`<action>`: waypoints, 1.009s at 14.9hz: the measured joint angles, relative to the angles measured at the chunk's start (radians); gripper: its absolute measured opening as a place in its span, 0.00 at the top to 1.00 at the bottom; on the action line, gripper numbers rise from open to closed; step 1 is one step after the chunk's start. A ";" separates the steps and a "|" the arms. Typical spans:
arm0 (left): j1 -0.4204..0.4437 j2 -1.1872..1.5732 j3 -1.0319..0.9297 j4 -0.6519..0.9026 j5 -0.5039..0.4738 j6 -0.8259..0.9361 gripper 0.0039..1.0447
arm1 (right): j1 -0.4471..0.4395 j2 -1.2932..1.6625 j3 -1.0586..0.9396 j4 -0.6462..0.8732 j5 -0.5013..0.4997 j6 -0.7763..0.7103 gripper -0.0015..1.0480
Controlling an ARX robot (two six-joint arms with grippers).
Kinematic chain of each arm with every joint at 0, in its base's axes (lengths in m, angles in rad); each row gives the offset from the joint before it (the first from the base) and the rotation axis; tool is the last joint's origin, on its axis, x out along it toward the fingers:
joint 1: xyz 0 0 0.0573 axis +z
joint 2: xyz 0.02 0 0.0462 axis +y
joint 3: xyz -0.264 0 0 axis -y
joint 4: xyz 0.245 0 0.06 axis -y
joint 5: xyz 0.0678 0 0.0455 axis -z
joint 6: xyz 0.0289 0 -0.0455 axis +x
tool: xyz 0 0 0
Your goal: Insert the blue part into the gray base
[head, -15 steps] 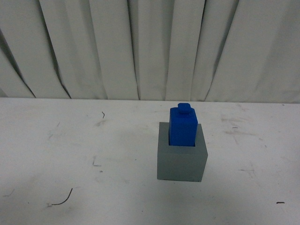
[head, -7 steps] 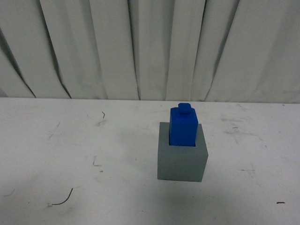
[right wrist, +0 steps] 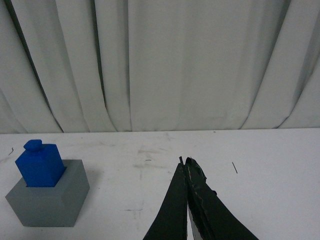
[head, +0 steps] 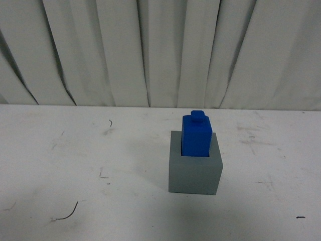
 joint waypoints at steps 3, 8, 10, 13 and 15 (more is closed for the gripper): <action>0.000 0.000 0.000 0.000 0.000 0.000 0.06 | 0.000 -0.069 0.000 -0.067 0.000 0.000 0.98; 0.000 0.000 0.000 0.000 0.000 0.000 0.06 | 0.000 -0.184 0.001 -0.203 0.000 0.000 0.98; 0.000 0.000 0.000 0.000 0.000 0.000 0.06 | 0.000 -0.311 0.004 -0.300 0.001 0.001 0.98; 0.000 0.000 0.000 0.000 0.000 0.000 0.06 | 0.000 -0.311 0.001 -0.319 0.001 0.002 0.98; 0.000 0.000 0.000 0.000 0.000 0.000 0.06 | 0.000 -0.311 0.001 -0.318 0.001 0.003 0.98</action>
